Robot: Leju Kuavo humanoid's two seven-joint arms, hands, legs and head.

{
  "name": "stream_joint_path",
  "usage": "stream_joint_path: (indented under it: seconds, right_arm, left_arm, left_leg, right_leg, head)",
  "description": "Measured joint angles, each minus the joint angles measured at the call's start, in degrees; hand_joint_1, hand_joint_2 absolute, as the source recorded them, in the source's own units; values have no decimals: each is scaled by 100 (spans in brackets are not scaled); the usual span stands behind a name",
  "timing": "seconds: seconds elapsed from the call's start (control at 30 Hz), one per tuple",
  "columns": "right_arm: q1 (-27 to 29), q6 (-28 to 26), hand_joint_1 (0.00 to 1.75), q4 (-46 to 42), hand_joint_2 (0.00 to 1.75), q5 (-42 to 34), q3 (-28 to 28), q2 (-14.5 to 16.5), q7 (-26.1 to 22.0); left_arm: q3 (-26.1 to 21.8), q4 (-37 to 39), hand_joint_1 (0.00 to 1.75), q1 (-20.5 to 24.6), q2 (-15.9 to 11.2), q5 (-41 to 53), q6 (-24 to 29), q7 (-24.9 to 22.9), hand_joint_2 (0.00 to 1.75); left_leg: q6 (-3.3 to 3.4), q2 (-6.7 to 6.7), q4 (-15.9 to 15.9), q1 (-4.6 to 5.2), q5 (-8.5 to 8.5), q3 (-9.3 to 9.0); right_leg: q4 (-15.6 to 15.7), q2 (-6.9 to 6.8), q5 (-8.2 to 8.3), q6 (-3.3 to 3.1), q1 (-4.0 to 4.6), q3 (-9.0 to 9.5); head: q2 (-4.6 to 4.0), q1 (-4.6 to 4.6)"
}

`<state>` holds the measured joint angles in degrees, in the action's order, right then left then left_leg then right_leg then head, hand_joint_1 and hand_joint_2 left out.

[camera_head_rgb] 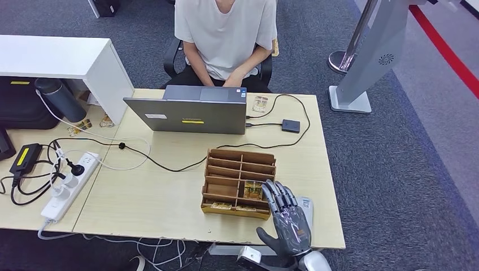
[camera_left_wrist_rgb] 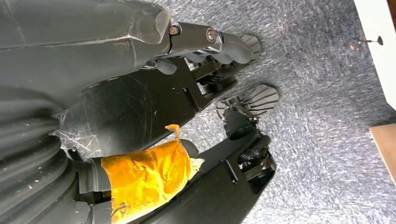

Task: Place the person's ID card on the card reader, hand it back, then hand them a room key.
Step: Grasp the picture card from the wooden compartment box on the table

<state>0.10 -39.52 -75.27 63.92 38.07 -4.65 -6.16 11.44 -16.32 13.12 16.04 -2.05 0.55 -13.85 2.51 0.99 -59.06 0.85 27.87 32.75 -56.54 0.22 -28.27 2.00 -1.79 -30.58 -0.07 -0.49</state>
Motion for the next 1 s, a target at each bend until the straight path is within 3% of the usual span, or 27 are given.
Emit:
stream_joint_path:
  seconds: [1.0]
  right_arm:
    - [-418, 0, 0, 452, 175, -17, 177, 382, 47]
  left_arm:
    - [444, 23, 0, 10, -6, -239, 87, 4, 175]
  left_leg:
    - [0, 0, 0, 0, 0, 0]
  right_leg:
    - [-2, 0, 0, 0, 0, 0]
  head:
    - [0, 0]
